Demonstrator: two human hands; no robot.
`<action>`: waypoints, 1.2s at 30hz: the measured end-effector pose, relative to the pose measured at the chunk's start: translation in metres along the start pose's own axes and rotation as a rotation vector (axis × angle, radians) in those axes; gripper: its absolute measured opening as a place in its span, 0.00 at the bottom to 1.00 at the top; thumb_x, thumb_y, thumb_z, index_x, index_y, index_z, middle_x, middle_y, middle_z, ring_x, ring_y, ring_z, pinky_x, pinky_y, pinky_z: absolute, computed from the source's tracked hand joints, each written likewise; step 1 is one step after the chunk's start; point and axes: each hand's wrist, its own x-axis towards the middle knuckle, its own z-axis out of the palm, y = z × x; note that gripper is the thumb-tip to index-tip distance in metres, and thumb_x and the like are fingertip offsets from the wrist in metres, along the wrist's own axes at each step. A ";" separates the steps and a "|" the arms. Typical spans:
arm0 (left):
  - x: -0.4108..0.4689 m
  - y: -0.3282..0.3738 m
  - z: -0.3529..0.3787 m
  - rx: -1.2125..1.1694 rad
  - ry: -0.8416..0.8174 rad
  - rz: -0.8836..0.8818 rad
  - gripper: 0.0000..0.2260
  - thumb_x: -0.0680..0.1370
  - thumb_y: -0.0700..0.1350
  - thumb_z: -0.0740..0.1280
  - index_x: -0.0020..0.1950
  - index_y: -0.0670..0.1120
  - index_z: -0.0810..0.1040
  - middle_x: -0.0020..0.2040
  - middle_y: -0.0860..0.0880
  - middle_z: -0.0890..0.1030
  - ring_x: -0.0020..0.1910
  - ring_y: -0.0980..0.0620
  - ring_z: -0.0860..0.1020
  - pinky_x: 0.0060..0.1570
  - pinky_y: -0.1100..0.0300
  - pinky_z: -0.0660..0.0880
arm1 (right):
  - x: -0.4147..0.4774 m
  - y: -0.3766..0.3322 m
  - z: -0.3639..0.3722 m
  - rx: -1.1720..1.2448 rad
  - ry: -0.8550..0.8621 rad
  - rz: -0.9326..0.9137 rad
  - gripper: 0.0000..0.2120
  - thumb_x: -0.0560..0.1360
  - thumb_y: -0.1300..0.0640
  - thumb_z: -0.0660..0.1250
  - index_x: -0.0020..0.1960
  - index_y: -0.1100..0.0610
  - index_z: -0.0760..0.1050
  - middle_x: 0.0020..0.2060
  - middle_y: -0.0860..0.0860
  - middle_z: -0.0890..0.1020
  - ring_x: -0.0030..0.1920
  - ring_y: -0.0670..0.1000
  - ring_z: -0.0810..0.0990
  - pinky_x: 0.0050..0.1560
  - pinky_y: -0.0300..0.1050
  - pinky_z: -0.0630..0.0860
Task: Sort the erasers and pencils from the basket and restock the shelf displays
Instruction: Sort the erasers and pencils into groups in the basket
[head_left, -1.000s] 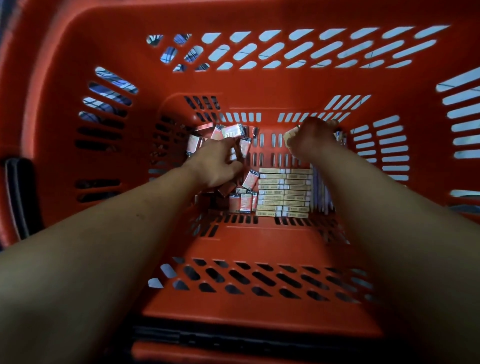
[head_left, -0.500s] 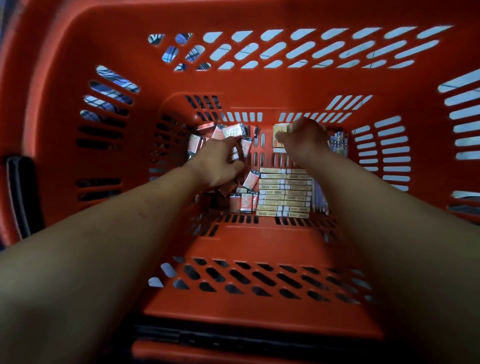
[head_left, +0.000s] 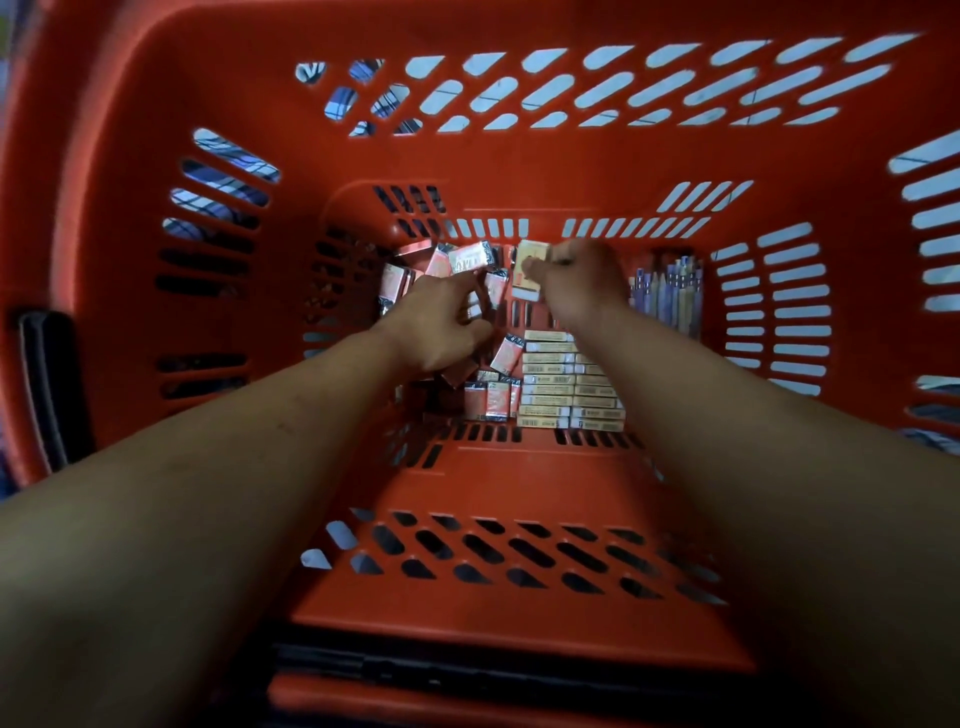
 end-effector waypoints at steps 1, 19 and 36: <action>0.000 0.002 -0.001 -0.003 -0.048 -0.039 0.04 0.76 0.44 0.69 0.47 0.51 0.75 0.37 0.52 0.78 0.38 0.50 0.77 0.37 0.61 0.66 | -0.004 -0.004 0.003 0.039 -0.036 0.004 0.18 0.77 0.55 0.72 0.32 0.53 0.69 0.31 0.50 0.74 0.33 0.49 0.73 0.39 0.41 0.69; 0.002 0.020 -0.003 -0.313 -0.523 -0.313 0.07 0.79 0.36 0.64 0.41 0.40 0.77 0.35 0.40 0.77 0.27 0.48 0.79 0.27 0.60 0.78 | -0.007 -0.025 -0.002 0.445 -0.568 0.150 0.22 0.80 0.61 0.68 0.72 0.65 0.69 0.64 0.60 0.79 0.63 0.59 0.80 0.64 0.55 0.78; 0.017 0.007 -0.006 -0.455 -0.398 -0.243 0.10 0.70 0.43 0.77 0.50 0.46 0.86 0.44 0.43 0.86 0.43 0.40 0.83 0.45 0.42 0.82 | -0.008 -0.031 -0.046 0.429 -0.621 0.108 0.18 0.71 0.57 0.76 0.59 0.61 0.78 0.53 0.58 0.86 0.56 0.61 0.84 0.64 0.61 0.77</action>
